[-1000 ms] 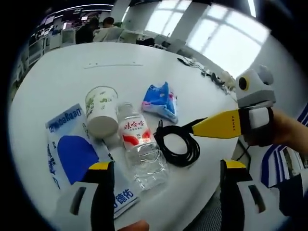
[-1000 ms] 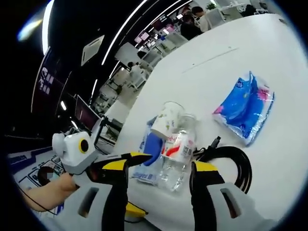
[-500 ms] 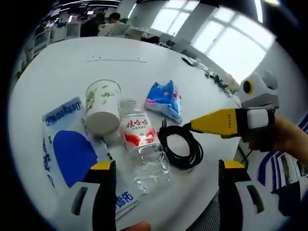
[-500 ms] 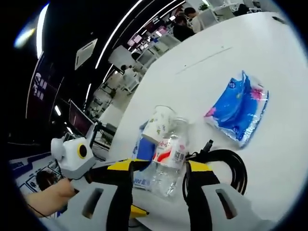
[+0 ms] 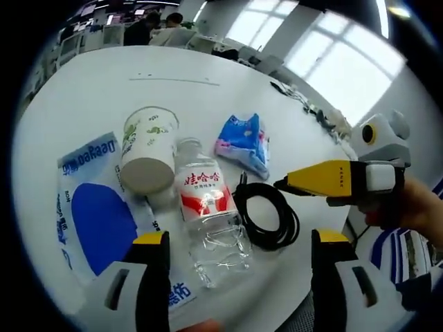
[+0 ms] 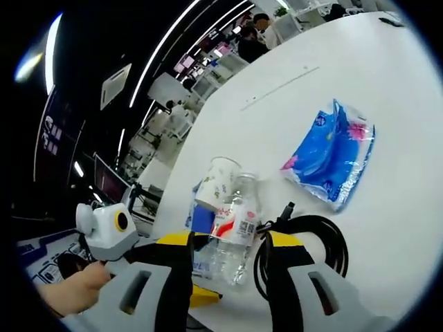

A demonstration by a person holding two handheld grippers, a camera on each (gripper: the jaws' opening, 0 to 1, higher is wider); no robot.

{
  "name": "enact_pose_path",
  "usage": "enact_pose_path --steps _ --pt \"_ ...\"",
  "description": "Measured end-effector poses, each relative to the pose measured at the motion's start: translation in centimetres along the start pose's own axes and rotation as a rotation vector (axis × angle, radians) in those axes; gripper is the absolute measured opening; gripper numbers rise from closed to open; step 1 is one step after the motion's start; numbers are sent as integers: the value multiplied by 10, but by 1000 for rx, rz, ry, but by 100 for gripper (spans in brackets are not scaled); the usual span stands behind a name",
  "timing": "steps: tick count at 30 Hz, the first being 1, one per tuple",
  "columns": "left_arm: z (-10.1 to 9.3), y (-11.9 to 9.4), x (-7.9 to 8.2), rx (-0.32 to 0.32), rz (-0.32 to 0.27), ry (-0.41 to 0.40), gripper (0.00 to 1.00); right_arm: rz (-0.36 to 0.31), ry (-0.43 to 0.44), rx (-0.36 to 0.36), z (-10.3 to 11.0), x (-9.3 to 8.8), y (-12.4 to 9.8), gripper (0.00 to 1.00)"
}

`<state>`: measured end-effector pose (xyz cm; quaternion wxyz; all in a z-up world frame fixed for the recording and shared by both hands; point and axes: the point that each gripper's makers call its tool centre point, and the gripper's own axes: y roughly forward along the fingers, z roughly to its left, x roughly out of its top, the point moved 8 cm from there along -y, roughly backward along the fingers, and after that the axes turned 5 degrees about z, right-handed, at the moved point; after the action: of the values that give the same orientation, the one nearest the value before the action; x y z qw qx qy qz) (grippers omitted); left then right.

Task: Arrange the tabletop items into an orderly group along one side of the table until the central work area is clear of visible clutter.

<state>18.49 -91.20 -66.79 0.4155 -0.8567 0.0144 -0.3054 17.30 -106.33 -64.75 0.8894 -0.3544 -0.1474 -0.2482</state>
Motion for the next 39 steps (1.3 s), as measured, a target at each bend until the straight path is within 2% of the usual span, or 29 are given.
enact_pose_path --steps 15,21,28,32,34,39 --pt "7 15 0 19 22 -45 72 4 34 20 -1 1 0 38" --pt "9 18 -2 41 29 -47 65 2 34 24 -1 2 0 38" --pt "11 22 3 77 28 -91 58 -3 50 52 2 4 1 38" --pt "18 22 1 122 41 -104 45 -14 58 54 2 7 1 38" --pt "18 22 0 109 25 -145 42 -16 59 55 2 7 1 38" --pt "16 21 0 116 31 -153 41 -8 57 52 0 7 3 38"
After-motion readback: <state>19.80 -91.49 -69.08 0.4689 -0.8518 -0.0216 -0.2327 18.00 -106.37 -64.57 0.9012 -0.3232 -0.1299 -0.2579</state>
